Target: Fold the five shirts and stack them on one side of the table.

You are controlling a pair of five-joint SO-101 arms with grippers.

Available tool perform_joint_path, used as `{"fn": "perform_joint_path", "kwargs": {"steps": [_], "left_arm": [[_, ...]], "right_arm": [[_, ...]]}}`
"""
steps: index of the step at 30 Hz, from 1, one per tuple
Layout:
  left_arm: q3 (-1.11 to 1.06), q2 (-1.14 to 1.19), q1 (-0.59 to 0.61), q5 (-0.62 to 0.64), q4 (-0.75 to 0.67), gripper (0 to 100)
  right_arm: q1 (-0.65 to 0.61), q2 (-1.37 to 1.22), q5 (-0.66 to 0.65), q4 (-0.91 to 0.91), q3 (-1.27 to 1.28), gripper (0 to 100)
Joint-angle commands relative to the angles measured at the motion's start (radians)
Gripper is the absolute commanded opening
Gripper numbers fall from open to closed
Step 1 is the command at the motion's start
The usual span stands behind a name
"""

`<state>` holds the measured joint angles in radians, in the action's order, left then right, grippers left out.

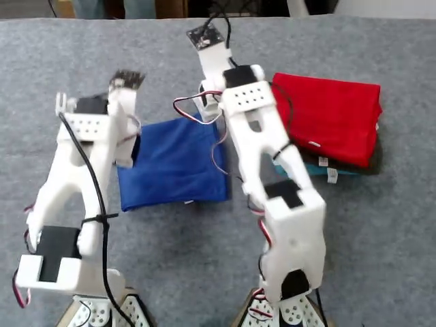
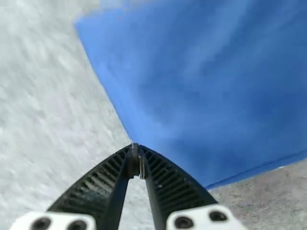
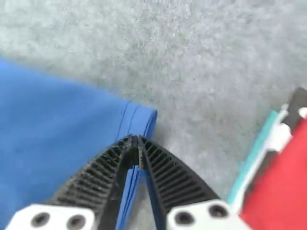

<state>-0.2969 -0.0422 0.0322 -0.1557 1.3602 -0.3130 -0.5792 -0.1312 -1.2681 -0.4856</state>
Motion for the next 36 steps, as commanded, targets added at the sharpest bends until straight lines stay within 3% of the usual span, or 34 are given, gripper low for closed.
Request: {"fn": "perform_joint_path", "kwargs": {"steps": [1,6,11,19,23,28,36], "left_arm": [[-0.128,-0.012,0.013,0.089,-0.092,3],[-0.136,0.144,-0.018,0.097,-0.100,3],[-0.090,0.249,-0.074,0.097,-0.094,3],[-0.015,0.075,-0.070,0.091,-0.014,3],[0.038,-0.063,-0.059,0.089,0.055,3],[0.137,-0.103,0.035,0.095,-0.048,3],[0.237,0.190,0.122,0.097,-0.175,3]], "right_arm": [[0.018,-0.153,0.000,0.009,-0.142,1.5],[0.061,-0.352,0.006,-0.038,-0.314,1.5],[0.063,-0.429,0.006,-0.210,-0.532,1.5],[0.058,-0.452,0.006,-0.486,-0.895,1.5],[0.069,-0.349,0.048,-0.502,-1.004,1.5],[0.063,-0.143,0.095,-0.502,-0.768,1.5],[-0.020,0.321,0.170,-0.462,-0.053,1.4]]}}
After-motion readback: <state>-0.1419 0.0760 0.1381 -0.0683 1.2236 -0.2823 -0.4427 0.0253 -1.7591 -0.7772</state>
